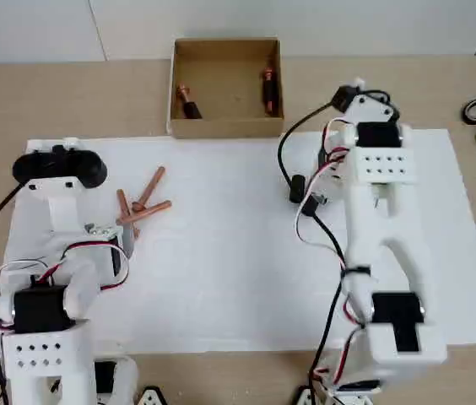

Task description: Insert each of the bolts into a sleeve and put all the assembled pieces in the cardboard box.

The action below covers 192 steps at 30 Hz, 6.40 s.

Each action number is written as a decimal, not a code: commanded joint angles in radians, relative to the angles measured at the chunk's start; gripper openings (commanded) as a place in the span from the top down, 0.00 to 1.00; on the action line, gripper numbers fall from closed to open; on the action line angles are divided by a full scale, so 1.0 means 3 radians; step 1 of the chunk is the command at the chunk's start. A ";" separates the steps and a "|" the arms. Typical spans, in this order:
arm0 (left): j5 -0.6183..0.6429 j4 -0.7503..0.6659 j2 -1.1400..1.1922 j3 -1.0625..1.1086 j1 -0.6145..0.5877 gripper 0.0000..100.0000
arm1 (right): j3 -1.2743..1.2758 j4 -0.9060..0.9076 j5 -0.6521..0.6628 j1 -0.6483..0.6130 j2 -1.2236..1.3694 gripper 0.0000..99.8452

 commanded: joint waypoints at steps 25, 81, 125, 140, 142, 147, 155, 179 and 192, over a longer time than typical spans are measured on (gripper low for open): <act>-0.0031 0.0031 -0.0051 0.0013 0.0000 0.83 | -0.0005 -0.1097 -0.0056 -0.0309 0.0846 0.80; -0.0031 0.0031 -0.0051 0.0013 0.0015 0.83 | -0.0302 0.0263 0.1770 -0.0003 -0.0043 1.00; -0.0031 0.0031 -0.0051 0.0018 0.0010 0.83 | 0.0179 -0.0340 0.1903 -0.0018 0.0790 0.86; -0.0148 0.0118 -0.0031 -0.0043 0.0020 0.82 | 0.0159 -0.0371 0.1892 -0.0013 0.0719 0.98; -0.0235 0.0240 -0.0020 -0.0176 0.0010 0.82 | -0.0015 -0.0064 0.1887 -0.0013 0.0580 0.99; -0.0261 0.0486 -0.0015 -0.0560 0.0010 0.82 | -0.0276 0.0304 0.1903 -0.0003 0.0182 1.00; -0.0082 0.0440 0.0880 -0.1056 0.0015 0.83 | -0.0348 0.0488 0.1903 -0.0003 -0.0192 1.00; -0.0133 -0.0747 0.3631 -0.1992 0.0235 0.83 | -0.0343 0.0494 0.1811 -0.0018 -0.0187 1.00; -0.0266 -0.1043 0.4639 -0.2606 0.0215 0.83 | -0.0343 0.0534 0.1790 -0.0018 -0.0187 1.00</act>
